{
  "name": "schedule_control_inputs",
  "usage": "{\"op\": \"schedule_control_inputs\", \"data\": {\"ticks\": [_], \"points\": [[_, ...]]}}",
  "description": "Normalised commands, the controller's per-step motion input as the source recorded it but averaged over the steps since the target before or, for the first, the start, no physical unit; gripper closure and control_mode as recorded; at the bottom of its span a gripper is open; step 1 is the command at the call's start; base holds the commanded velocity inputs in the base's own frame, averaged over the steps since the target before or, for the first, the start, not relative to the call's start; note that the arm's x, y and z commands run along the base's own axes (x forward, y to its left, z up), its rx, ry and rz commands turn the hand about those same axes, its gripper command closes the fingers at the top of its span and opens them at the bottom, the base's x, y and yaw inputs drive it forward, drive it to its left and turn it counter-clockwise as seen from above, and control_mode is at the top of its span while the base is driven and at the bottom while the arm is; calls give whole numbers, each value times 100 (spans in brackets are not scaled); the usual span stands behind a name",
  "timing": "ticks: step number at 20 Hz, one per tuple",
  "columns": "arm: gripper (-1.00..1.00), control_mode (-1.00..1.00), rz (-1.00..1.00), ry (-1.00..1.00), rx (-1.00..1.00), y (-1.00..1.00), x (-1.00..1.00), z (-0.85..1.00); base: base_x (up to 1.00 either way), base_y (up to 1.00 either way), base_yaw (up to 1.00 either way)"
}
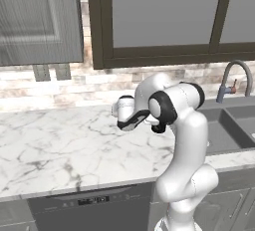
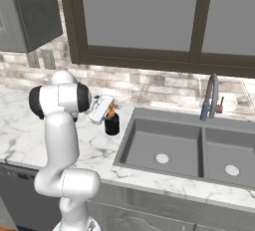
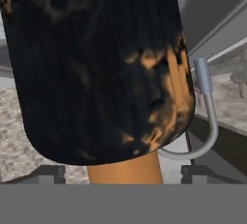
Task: Restock the sink supplies by placing the sponge and soap dispenser on the counter and next to the sink. Make sure the soap dispenser is upright.
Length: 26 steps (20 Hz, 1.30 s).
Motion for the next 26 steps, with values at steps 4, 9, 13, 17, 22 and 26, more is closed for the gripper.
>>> {"op": "schedule_control_inputs", "data": {"ticks": [4, 9, 13, 17, 22, 26], "points": [[-100, -100, 0, -8, 0, 0, -5, 0, 0, 0, 0], [-100, -100, 0, -6, 0, 33, 0, 0, 0, 0, 0], [-100, -100, 0, -6, 0, 70, 0, 0, 0, 0, 0], [-100, -100, 0, -10, 0, 73, -7, 1, 0, 0, 0], [-100, -100, 0, -27, 0, 46, -83, 11, 0, 0, 0], [-100, -100, 0, -35, 0, 30, -100, 0, 0, 0, 0]]}}
